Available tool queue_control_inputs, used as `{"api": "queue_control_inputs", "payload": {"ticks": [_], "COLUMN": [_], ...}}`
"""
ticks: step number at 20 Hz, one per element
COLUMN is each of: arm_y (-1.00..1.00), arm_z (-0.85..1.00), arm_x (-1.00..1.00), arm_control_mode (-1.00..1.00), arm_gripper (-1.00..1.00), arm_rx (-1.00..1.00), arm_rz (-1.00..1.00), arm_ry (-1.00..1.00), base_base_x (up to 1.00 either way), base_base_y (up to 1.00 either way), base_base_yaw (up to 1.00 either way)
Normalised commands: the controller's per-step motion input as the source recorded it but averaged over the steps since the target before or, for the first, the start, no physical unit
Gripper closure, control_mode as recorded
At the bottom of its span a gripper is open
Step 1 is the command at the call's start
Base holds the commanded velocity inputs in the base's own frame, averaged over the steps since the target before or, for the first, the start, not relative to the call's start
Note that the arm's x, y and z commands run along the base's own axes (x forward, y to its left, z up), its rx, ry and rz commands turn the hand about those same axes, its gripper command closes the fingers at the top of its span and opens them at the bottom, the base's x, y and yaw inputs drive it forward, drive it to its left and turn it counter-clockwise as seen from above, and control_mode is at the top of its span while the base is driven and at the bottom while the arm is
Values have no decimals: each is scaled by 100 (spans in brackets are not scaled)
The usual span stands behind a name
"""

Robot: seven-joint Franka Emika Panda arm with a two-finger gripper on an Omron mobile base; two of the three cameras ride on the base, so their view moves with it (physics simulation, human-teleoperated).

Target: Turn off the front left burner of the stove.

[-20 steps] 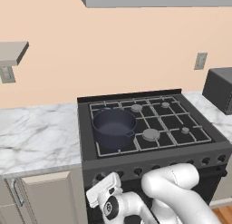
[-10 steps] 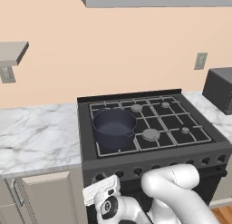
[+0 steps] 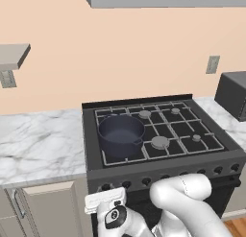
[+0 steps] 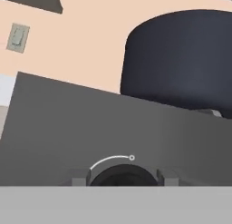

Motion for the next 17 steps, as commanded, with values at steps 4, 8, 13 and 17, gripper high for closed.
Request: {"api": "queue_control_inputs", "payload": {"ticks": [4,8,13,17], "arm_y": [0,0,0,0], "arm_z": [0,0,0,0], "arm_x": [0,0,0,0], "arm_control_mode": [-100,-100,-100,-100], "arm_gripper": [100,100,100,100], "arm_rx": [49,50,50,53], "arm_rz": [-8,-9,-9,-16], "arm_ry": [-1,-1,0,0], "base_base_x": [0,0,0,0], "base_base_y": [0,0,0,0], "base_base_yaw": [0,0,0,0]}}
